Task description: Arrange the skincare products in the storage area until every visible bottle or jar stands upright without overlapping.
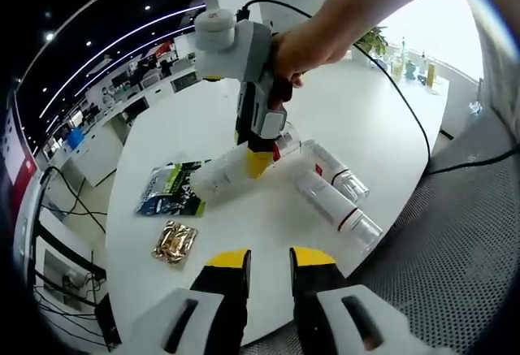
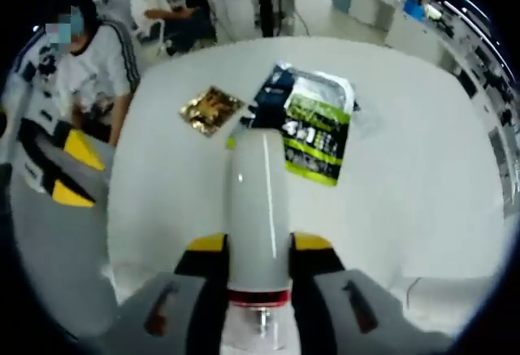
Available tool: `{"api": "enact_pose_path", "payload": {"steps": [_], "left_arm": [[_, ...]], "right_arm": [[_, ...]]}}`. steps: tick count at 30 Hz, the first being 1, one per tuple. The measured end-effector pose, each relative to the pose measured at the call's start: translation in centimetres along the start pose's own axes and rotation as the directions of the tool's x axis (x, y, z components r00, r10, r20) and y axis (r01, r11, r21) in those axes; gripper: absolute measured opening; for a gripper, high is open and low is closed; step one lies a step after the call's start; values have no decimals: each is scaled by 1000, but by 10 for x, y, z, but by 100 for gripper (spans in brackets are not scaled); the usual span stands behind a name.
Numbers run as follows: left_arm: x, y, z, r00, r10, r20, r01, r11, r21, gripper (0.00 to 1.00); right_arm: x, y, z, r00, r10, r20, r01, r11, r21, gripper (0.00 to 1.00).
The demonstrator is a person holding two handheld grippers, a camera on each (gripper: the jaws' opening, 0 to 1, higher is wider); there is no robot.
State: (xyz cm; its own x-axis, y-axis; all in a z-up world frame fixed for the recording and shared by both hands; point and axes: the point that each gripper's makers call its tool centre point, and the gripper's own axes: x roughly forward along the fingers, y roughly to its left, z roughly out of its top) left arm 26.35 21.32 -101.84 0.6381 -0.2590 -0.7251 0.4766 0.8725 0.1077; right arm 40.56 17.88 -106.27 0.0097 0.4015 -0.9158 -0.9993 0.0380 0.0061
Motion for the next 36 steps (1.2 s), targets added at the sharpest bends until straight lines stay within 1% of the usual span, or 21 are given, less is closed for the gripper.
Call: {"api": "enact_pose_path", "payload": {"steps": [4,7,8,10,11,12,15,16,18,19,21,22,23,24,26,28,29,30,32,35,36], "left_arm": [[0,0,0,1000,0,-2,0,1000,2,20],[0,-1,-1,1000,-4,-5,4,1000,4,20],[1,-1,-1,1000,-5,-7,5,1000,7,20],[1,-2,-1,1000,-6,-7,6,1000,7,20],[1,-1,-1,1000,-5,-7,5,1000,6,20],[1,-1,-1,1000,-5,-8,5,1000,5,20],[1,-1,-1,1000,-5,-10,5,1000,7,20],[1,-1,-1,1000,-5,-10,5,1000,7,20],[1,-2,-2,1000,-6,-12,6,1000,9,20],[1,-2,-2,1000,-6,-12,6,1000,11,20],[1,-2,-2,1000,-6,-12,6,1000,10,20],[1,-1,-2,1000,-5,-11,5,1000,10,20],[1,-1,-2,1000,-4,-11,4,1000,10,20],[1,-1,-2,1000,-4,-12,4,1000,10,20],[1,-1,-2,1000,-3,-12,3,1000,10,20],[1,-1,-2,1000,-3,-12,3,1000,9,20],[1,-1,-2,1000,-3,-12,3,1000,11,20],[1,-1,-2,1000,-3,-11,3,1000,11,20],[1,-1,-2,1000,-2,-12,3,1000,10,20],[0,-1,-1,1000,-3,-9,3,1000,12,20],[0,-1,-1,1000,-3,-9,3,1000,12,20]], "right_arm": [[3,5,-7,1000,17,-26,-19,995,-95,26],[7,8,-11,998,21,-64,-34,977,-212,26],[7,8,-6,999,28,-39,-35,980,-195,26],[8,7,-4,998,38,-49,-48,973,-224,26],[9,7,-3,997,57,-50,-67,968,-240,26],[9,9,-3,995,82,-60,-95,957,-274,27],[10,11,-1,989,119,-83,-141,917,-374,27],[10,11,1,988,122,-90,-149,893,-426,27],[11,13,2,986,133,-104,-168,851,-498,27],[11,16,3,983,138,-119,-181,809,-559,27],[12,18,4,980,137,-143,-196,762,-617,27],[13,19,5,978,133,-163,-208,729,-652,27],[12,20,5,975,132,-177,-217,711,-669,27],[13,21,5,972,128,-196,-229,682,-694,28],[14,21,5,968,115,-222,-243,638,-730,28],[14,20,6,971,85,-223,-224,650,-726,28],[14,17,6,973,80,-216,-211,683,-699,29],[14,15,7,977,75,-202,-194,715,-672,34],[12,11,7,979,82,-186,-182,761,-623,40],[3,5,11,986,79,-144,-150,794,-589,40],[0,4,14,989,81,-126,-139,810,-570,41]]}}
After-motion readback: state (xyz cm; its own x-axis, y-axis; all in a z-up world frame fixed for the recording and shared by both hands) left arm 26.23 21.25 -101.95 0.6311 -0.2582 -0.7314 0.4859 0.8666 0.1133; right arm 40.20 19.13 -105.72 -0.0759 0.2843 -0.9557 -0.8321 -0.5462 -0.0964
